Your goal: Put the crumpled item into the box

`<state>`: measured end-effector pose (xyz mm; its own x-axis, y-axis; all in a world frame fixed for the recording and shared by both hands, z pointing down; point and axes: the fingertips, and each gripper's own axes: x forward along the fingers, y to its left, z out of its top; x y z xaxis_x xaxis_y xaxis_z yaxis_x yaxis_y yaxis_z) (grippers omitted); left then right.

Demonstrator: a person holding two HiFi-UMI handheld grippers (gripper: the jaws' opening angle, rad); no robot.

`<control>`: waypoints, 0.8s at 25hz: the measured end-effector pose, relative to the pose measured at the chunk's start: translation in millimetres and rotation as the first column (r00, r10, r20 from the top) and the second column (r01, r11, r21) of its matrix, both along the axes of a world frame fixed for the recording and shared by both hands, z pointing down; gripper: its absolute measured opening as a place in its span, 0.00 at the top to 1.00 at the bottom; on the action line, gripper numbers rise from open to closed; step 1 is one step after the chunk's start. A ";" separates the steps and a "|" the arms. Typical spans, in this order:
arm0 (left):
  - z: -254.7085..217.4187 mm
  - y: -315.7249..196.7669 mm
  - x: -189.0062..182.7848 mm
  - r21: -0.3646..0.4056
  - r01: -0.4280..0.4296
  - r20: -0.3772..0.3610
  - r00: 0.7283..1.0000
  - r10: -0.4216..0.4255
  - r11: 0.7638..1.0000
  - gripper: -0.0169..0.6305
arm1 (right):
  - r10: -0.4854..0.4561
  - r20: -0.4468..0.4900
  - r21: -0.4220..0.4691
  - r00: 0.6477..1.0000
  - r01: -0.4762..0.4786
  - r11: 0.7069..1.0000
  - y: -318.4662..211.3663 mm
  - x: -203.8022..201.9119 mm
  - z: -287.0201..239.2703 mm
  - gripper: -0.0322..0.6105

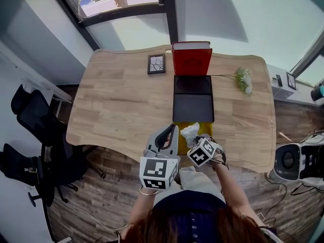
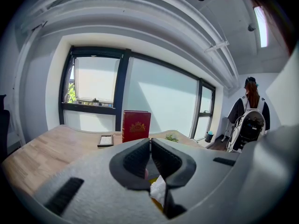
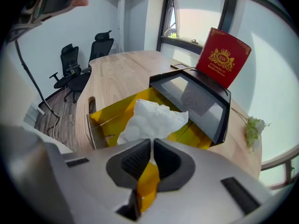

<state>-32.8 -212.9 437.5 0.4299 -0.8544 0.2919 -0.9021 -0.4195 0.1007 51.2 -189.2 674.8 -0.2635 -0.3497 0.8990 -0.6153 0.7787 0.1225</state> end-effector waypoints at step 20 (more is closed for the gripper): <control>0.4 5.8 -11.1 -0.005 0.009 0.006 1.000 -0.009 1.000 0.92 | 0.037 -0.003 -0.015 0.999 -0.037 0.999 -1.6 -0.6 6.9 0.83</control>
<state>-43.9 -207.0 437.9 0.4209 -0.8565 0.2988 -0.9063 -0.4113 0.0977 50.6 -190.8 681.7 -0.2485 -0.3460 0.9047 -0.6433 0.7572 0.1129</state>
